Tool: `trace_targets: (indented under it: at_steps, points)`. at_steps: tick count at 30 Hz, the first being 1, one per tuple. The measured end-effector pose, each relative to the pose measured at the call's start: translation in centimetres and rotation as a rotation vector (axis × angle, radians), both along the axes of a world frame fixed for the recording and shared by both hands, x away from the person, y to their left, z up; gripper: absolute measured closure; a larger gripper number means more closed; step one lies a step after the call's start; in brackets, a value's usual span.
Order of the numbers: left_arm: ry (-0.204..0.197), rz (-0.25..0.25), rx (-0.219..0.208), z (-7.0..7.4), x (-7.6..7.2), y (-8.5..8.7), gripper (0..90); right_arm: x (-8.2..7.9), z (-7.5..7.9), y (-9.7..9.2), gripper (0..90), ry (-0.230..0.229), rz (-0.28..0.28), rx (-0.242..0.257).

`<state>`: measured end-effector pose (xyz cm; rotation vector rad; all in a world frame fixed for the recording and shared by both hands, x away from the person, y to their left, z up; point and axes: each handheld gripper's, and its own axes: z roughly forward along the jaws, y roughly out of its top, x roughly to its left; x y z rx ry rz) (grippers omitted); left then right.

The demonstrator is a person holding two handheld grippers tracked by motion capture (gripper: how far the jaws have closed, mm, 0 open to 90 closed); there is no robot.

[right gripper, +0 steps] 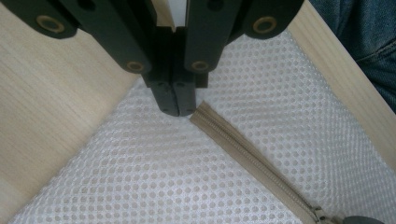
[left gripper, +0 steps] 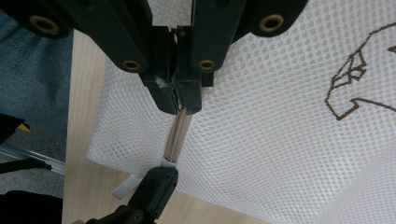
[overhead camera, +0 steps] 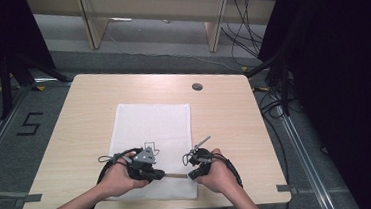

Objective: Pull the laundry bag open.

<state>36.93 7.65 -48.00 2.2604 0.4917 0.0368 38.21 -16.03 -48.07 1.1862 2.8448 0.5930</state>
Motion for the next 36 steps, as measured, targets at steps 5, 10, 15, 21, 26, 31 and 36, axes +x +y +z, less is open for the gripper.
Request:
trace_targets:
  at_steps: [5,10,15,21,26,31,36]
  points:
    - [0.011,0.016,-0.003,0.0,-0.2,0.0,87.2,0.0,0.0,0.0,90.0,-0.002,0.000,-0.001]
    - [0.008,0.015,-0.003,0.0,-0.2,0.3,87.2,0.0,0.0,0.0,90.0,0.000,-0.003,0.000]
    - [0.005,0.016,-0.003,0.0,-0.1,0.9,87.2,-0.1,0.1,0.1,90.0,0.013,-0.017,0.001]
    - [0.003,0.020,-0.007,0.1,-0.2,1.2,87.1,0.0,0.0,0.0,90.0,-0.001,-0.001,0.000]
    - [0.002,0.018,0.004,0.1,-0.1,1.2,87.2,-0.1,0.1,0.1,90.0,0.013,-0.019,0.002]
    - [0.003,0.016,0.000,0.1,-0.1,1.2,87.2,-0.1,0.1,0.1,90.0,0.014,-0.019,0.001]
    - [0.006,0.015,-0.002,0.1,-0.1,1.3,87.2,-0.1,0.0,0.1,90.0,0.014,-0.019,0.003]
